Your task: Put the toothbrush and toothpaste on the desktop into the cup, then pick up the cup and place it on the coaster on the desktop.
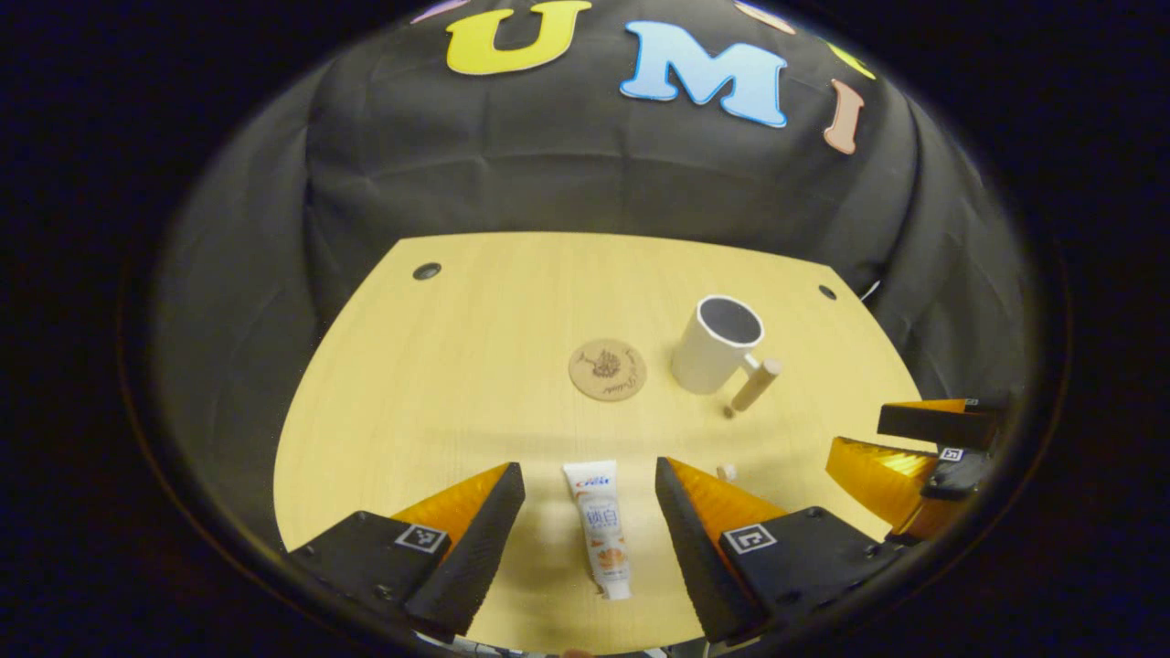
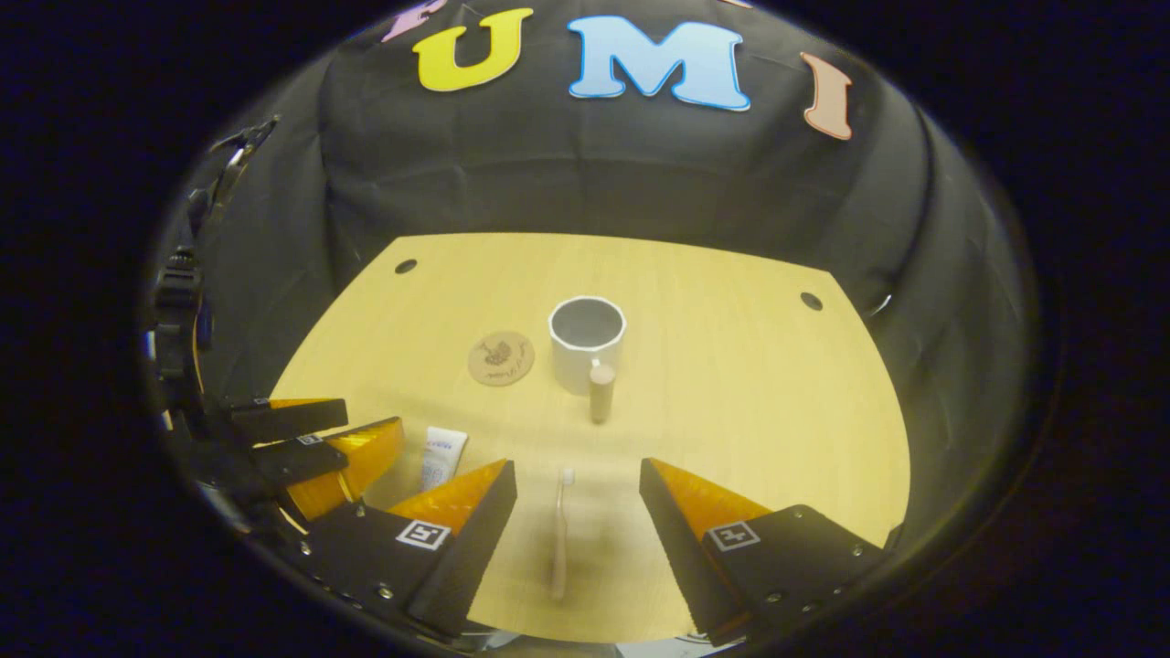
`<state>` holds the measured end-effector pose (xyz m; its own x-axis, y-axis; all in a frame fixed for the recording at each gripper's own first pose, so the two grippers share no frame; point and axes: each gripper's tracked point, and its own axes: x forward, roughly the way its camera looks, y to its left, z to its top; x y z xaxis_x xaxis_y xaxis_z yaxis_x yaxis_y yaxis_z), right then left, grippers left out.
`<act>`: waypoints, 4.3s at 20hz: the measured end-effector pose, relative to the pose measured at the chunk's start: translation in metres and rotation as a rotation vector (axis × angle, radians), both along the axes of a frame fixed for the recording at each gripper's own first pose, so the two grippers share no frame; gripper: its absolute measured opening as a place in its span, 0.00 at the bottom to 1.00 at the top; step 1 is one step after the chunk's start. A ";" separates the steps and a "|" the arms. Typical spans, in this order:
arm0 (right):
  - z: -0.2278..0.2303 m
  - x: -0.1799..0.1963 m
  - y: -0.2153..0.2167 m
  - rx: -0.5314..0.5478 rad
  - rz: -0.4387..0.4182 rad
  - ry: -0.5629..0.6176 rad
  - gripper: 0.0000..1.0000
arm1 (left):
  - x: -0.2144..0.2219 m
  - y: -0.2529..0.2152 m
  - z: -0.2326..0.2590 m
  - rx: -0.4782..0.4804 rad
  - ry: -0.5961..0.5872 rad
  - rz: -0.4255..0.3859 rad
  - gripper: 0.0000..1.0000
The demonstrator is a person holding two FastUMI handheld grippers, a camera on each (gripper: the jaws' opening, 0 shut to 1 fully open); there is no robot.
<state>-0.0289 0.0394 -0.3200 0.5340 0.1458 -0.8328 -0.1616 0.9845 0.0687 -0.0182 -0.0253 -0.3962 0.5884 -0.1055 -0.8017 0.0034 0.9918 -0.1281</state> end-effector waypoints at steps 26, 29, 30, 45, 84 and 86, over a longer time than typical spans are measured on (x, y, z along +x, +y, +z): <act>-0.144 -0.064 0.014 -0.065 0.026 0.441 0.86 | -0.039 -0.006 -0.127 0.074 0.347 0.016 0.93; -0.143 -0.062 0.017 -0.070 0.028 0.427 0.86 | -0.036 -0.006 -0.127 0.083 0.335 0.036 0.92; -0.142 -0.061 0.018 -0.070 0.029 0.423 0.86 | -0.035 -0.006 -0.128 0.082 0.334 0.043 0.92; -0.143 -0.069 0.014 -0.074 0.017 0.488 0.05 | -0.031 -0.006 -0.126 0.090 0.364 0.066 0.34; 0.006 0.220 0.011 0.205 -0.193 -0.023 0.04 | -0.046 0.038 -0.048 -0.043 0.304 0.239 0.27; -0.004 0.228 0.010 0.189 -0.201 -0.031 0.04 | -0.057 0.046 -0.031 -0.034 0.300 0.241 0.27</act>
